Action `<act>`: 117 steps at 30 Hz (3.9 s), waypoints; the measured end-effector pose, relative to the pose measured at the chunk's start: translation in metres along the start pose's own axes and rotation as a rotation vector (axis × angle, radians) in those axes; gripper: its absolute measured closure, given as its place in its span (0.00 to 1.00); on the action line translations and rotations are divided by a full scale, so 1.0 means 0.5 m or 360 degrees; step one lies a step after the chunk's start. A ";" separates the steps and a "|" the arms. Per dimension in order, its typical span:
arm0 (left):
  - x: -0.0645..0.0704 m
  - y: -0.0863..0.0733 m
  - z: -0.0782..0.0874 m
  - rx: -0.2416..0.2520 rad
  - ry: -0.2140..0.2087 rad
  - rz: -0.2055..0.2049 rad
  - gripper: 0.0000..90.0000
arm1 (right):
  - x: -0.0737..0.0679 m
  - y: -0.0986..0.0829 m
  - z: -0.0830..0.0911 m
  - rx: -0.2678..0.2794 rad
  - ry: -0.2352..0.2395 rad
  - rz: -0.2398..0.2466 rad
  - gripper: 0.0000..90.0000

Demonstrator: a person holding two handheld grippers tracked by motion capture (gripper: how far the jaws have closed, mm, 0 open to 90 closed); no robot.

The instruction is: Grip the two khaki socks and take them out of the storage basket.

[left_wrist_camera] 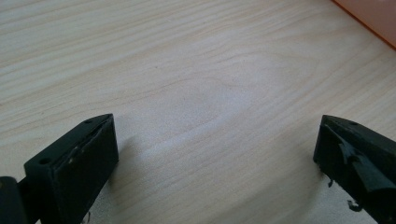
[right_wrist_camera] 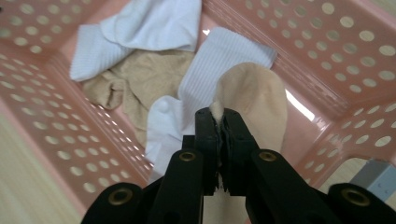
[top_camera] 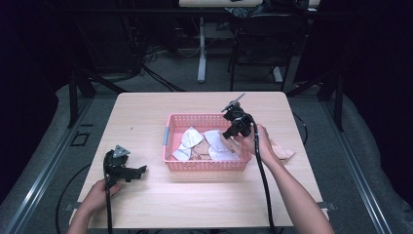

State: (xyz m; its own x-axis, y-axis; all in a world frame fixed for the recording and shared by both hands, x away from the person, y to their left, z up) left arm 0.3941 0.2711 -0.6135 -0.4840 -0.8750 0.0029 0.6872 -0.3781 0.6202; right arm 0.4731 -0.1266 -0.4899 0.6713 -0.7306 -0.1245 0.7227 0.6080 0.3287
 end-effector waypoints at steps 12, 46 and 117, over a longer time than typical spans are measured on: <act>0.000 0.000 0.000 0.0000 0.0000 0.0000 0.00 | -0.012 0.005 0.076 0.0121 0.0032 0.0027 0.96; 0.000 0.000 0.000 0.0000 0.0000 -0.0002 0.00 | 0.013 -0.033 0.244 0.0353 -0.0006 -0.0001 0.96; 0.000 0.000 0.000 -0.0001 -0.0001 -0.0002 0.00 | 0.258 -0.263 0.087 0.0114 0.0046 -0.0492 0.22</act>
State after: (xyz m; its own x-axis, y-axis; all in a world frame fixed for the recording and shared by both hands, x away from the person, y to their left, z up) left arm 0.3942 0.2712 -0.6135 -0.4854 -0.8743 0.0022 0.6868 -0.3797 0.6198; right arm 0.4577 -0.3144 -0.5084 0.4269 -0.8677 -0.2548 0.8805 0.3345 0.3360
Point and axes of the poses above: each handheld gripper's, and its own axes: z roughly backward along the jaws, y roughly out of its top, x roughly to its right, the point moved 3 cm from there along -z, roughly forward along the jaws, and after that the axes turned 7 degrees about -x, right-handed, at the moved point
